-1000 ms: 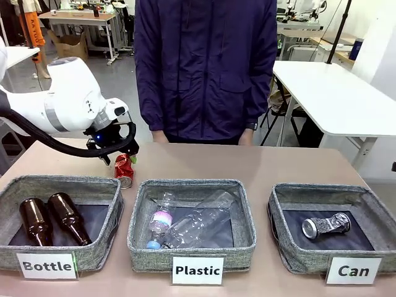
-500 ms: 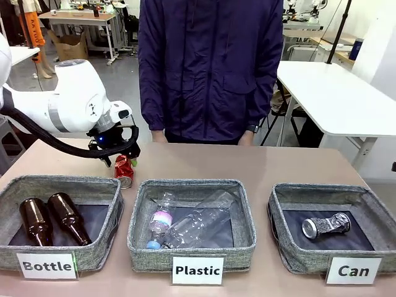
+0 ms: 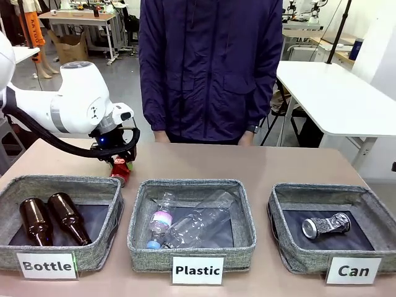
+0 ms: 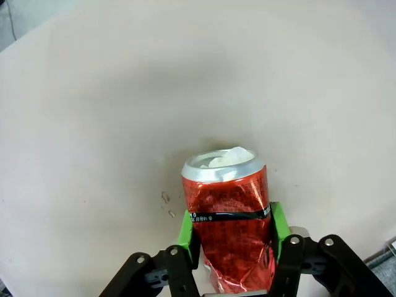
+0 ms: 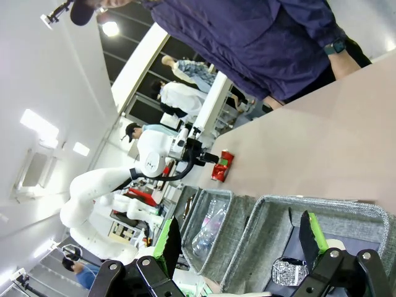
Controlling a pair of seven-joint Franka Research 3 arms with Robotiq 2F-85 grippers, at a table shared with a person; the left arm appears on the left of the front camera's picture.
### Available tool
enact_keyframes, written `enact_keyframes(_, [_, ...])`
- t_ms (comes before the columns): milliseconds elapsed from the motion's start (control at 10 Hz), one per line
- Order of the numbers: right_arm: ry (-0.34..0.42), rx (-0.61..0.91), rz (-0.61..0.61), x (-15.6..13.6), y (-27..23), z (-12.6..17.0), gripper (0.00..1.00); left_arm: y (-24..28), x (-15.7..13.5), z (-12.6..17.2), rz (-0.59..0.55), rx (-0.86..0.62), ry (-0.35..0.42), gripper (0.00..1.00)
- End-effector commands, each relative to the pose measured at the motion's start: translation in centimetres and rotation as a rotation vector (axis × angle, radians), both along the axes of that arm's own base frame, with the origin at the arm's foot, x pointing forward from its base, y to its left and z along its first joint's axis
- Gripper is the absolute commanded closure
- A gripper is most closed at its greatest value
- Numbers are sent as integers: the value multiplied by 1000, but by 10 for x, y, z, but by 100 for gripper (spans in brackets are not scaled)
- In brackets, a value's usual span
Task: Sort the can waste into the basket.
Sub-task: Pick up the can waste from the table and place it in the right Fabric basket.
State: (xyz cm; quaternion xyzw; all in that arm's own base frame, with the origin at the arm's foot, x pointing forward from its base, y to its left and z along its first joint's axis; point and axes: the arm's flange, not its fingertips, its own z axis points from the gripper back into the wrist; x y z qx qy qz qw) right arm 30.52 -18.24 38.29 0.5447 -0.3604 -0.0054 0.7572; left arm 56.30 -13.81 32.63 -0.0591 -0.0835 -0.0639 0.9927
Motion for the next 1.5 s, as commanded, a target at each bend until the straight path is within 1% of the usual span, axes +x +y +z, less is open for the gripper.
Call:
enact_keyframes(0, [4, 18, -7, 1, 0, 6, 0, -4, 3, -7, 26, 33, -6, 86])
enact_keyframes(100, [4, 18, -7, 1, 0, 6, 0, -4, 3, -6, 27, 30, -8, 96])
enact_keyframes(200, [4, 18, -7, 1, 0, 6, 0, -2, 2, -6, 30, 30, -6, 100])
enact_keyframes(400, [4, 18, -7, 1, 0, 6, 0, 3, 1, -2, 31, 20, -17, 100])
enact_keyframes(500, [4, 18, -7, 1, 0, 6, 0, 7, 0, 6, 18, -10, -47, 100])
enact_keyframes(600, [4, 18, -7, 1, 0, 6, 0, 13, -1, 24, -9, -29, -102, 100])
enact_keyframes(700, [4, 18, -7, 1, 0, 6, 0, 23, -7, 55, -54, -60, -175, 100])
enact_keyframes(800, [4, 18, -7, 1, 0, 6, 0, 33, -19, 86, -113, -85, -225, 100])
enact_keyframes(900, [4, 18, -7, 1, 0, 6, 0, 45, -38, 116, -172, -121, -257, 100])
enact_keyframes(1000, [4, 18, -7, 1, 0, 6, 0, 60, -64, 144, -259, -174, -260, 100])
enact_keyframes(1100, [4, 18, -7, 1, 0, 6, 0, 77, -102, 169, -356, -235, -249, 100])
enact_keyframes(1200, [4, 18, -7, 1, 0, 6, 0, 93, -140, 186, -448, -272, -260, 100])
enact_keyframes(1300, [4, 18, -7, 1, 0, 6, 0, 105, -179, 196, -531, -316, -270, 100])
enact_keyframes(1400, [4, 18, -7, 1, 0, 6, 0, 112, -211, 199, -613, -328, -305, 100])
